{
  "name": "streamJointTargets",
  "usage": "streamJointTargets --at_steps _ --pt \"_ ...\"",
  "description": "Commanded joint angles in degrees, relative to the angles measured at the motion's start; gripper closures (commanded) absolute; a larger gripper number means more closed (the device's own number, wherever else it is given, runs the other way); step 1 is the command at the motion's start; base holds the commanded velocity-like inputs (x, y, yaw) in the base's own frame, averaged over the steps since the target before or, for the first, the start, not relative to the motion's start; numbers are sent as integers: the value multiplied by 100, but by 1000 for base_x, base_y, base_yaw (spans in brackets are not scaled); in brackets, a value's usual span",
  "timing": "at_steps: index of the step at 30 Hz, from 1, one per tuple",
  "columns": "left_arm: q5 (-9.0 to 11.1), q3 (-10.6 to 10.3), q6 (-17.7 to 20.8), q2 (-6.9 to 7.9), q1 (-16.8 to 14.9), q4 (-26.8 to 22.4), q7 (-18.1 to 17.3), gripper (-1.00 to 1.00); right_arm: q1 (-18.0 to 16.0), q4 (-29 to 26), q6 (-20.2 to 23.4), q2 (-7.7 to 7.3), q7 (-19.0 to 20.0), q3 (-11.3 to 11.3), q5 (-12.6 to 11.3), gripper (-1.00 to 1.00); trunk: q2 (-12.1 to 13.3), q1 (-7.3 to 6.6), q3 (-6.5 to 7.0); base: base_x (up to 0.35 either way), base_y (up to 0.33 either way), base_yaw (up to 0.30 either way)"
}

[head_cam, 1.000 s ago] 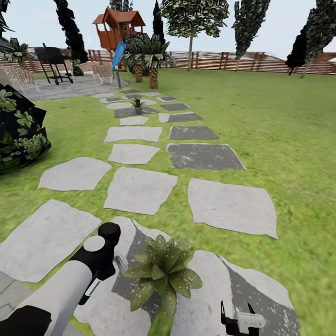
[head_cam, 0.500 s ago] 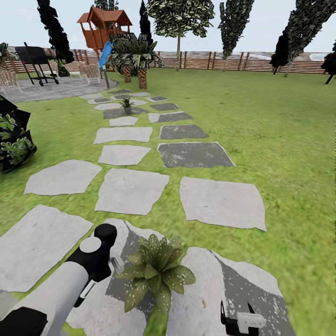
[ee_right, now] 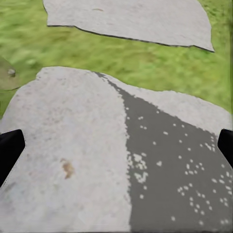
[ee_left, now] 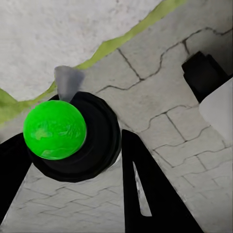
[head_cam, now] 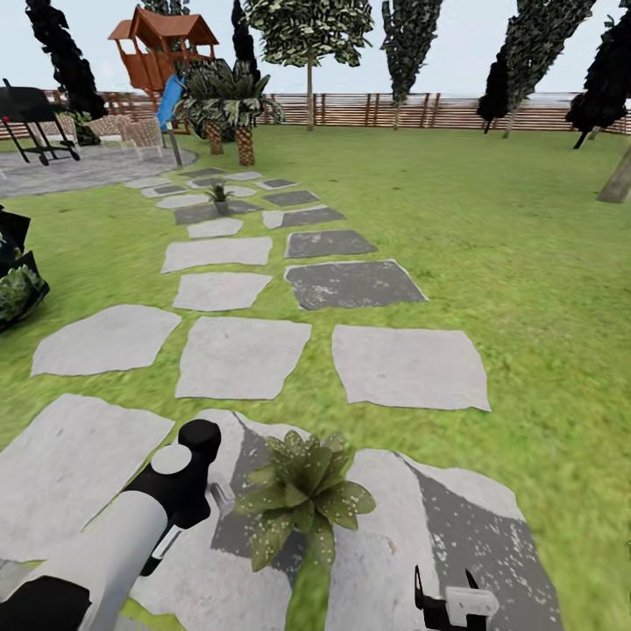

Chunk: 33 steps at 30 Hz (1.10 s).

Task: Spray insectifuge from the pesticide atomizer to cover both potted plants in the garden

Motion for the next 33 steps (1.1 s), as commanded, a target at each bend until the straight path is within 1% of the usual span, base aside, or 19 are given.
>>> streamJointTargets --at_steps 1,10,19,23,27,33 --pt "-28 -28 61 7 -1 -8 -55 100 -5 7 -13 1 -43 48 -13 -100 -2 0 -4 90 336 -293" --pt "-25 -28 61 1 -21 -11 -55 100 -5 7 -13 1 -43 48 -11 -100 -2 0 -4 55 336 -293" --pt "-18 -28 61 -27 -50 -15 -55 100 -5 7 -13 1 -43 48 -12 -100 -2 0 -4 203 279 -293" --pt "15 -4 61 -51 -46 -10 -55 100 -5 8 -13 1 -43 48 -14 -100 -2 0 -4 63 54 -293" --pt "28 -21 62 -136 -53 -18 -55 100 -5 7 -13 3 -43 48 -12 -100 -2 0 -4 4 3 -216" --pt "22 -13 67 -46 -54 -18 -55 100 -5 8 -13 6 -43 48 -10 -100 -2 0 -4 0 0 -16"
